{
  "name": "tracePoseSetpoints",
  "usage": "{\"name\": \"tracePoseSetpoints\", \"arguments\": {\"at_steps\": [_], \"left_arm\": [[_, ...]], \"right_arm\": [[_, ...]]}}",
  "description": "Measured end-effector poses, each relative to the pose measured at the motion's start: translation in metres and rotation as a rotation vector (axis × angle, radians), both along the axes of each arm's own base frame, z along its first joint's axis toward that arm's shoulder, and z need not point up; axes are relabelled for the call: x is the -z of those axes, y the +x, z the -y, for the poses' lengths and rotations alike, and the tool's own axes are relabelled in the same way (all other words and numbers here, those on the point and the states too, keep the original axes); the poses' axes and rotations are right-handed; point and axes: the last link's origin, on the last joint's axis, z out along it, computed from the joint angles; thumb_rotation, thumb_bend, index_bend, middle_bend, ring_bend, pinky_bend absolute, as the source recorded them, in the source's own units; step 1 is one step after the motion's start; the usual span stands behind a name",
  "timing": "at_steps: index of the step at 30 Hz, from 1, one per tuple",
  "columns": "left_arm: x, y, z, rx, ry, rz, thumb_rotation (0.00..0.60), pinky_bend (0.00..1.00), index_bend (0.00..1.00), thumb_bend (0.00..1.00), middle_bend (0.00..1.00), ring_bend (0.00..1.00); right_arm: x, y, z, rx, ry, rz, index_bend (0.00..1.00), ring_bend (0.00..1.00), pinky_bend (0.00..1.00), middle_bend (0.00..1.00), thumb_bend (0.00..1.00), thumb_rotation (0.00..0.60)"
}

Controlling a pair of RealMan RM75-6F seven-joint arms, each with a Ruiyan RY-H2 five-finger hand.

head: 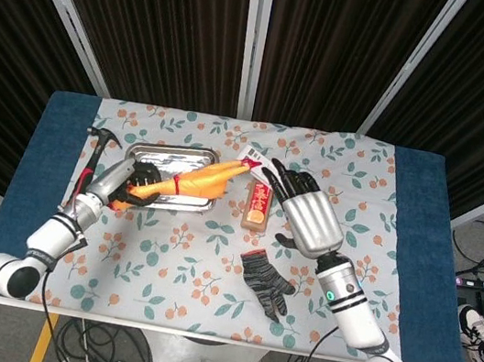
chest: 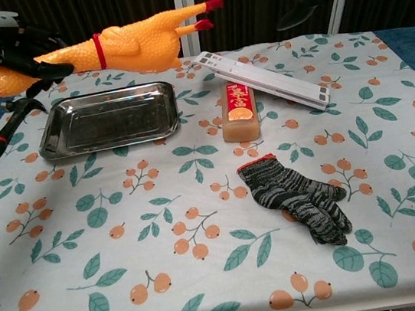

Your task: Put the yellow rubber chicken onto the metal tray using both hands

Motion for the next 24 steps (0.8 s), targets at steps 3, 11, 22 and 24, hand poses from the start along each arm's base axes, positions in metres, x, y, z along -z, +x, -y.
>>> {"name": "tracePoseSetpoints", "arguments": {"at_steps": [3,11,22,24], "left_arm": [[0.007,-0.012,-0.011,-0.028,0.038,-0.047,0.6,0.57,0.71,0.69,0.73,0.57],[0.03,-0.03,-0.037,-0.066,0.129,-0.196,0.6,0.47,0.69,0.69,0.7,0.47],[0.054,-0.039,-0.044,-0.097,0.096,-0.308,0.6,0.29,0.35,0.39,0.32,0.17],[0.056,-0.039,-0.043,-0.097,0.086,-0.328,0.6,0.25,0.27,0.25,0.24,0.14]], "right_arm": [[-0.011,-0.014,-0.003,0.017,-0.01,0.005,0.0,0.13,0.18,0.0,0.0,0.6],[-0.025,-0.036,-0.006,0.046,-0.02,0.01,0.0,0.13,0.18,0.0,0.0,0.6],[-0.028,-0.043,-0.006,0.053,-0.021,0.027,0.0,0.13,0.18,0.0,0.0,0.6],[-0.027,-0.044,-0.006,0.055,-0.02,0.028,0.0,0.13,0.18,0.0,0.0,0.6]]}}
